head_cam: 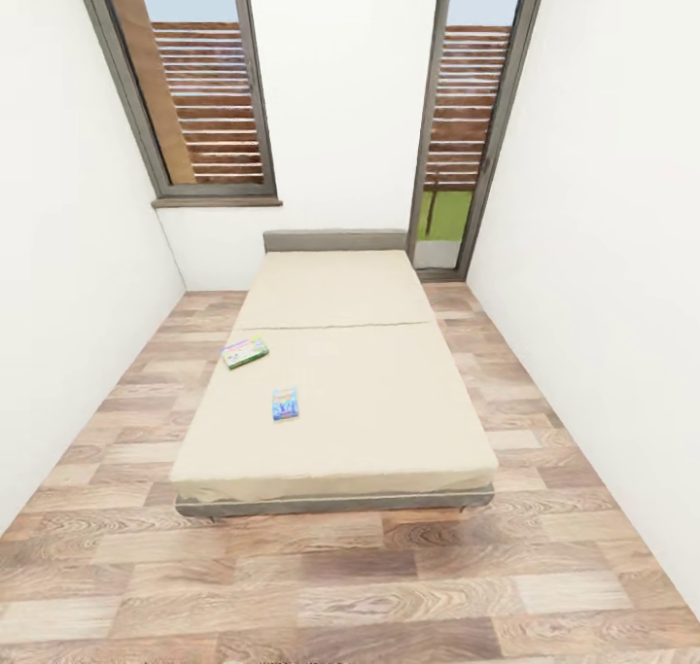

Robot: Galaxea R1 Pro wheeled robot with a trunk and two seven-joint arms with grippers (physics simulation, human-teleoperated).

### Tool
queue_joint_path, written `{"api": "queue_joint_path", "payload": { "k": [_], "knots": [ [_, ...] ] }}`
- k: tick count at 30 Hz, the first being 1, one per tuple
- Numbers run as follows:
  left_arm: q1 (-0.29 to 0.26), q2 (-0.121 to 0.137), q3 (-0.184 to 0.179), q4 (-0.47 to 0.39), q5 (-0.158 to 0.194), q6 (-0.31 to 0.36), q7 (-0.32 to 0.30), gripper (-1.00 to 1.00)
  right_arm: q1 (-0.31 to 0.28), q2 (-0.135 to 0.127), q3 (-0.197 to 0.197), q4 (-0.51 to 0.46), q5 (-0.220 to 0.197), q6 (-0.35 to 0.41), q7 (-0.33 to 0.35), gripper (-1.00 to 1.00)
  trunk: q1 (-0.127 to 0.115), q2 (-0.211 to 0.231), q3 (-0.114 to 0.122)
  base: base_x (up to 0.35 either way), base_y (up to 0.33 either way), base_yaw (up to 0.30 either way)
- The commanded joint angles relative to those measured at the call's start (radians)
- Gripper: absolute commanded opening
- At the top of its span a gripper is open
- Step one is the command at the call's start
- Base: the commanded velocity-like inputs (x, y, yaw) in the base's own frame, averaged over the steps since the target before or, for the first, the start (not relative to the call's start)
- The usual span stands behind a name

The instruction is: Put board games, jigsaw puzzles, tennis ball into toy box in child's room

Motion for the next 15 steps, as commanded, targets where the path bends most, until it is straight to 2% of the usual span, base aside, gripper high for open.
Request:
{"api": "queue_joint_path", "payload": {
  "k": [1,9,15],
  "knots": [
    [0.000,-0.001,0.006,-0.001,0.000,0.004,0.001,1.00,0.000,0.000,-0.002,-0.002,-0.007,0.000,-0.003,1.00,0.000,-0.002,-0.003,0.000,0.000,0.238],
    [0.000,-0.001,0.006,0.000,-0.001,0.001,0.001,1.00,0.000,0.003,-0.002,-0.002,-0.007,-0.002,-0.004,1.00,0.000,-0.002,-0.011,0.000,0.003,0.238],
    [0.000,0.001,0.007,0.001,-0.001,0.001,0.001,1.00,0.000,0.006,-0.002,-0.002,-0.007,-0.002,-0.004,1.00,0.000,-0.002,-0.018,0.000,0.129,0.238]
  ]
}}
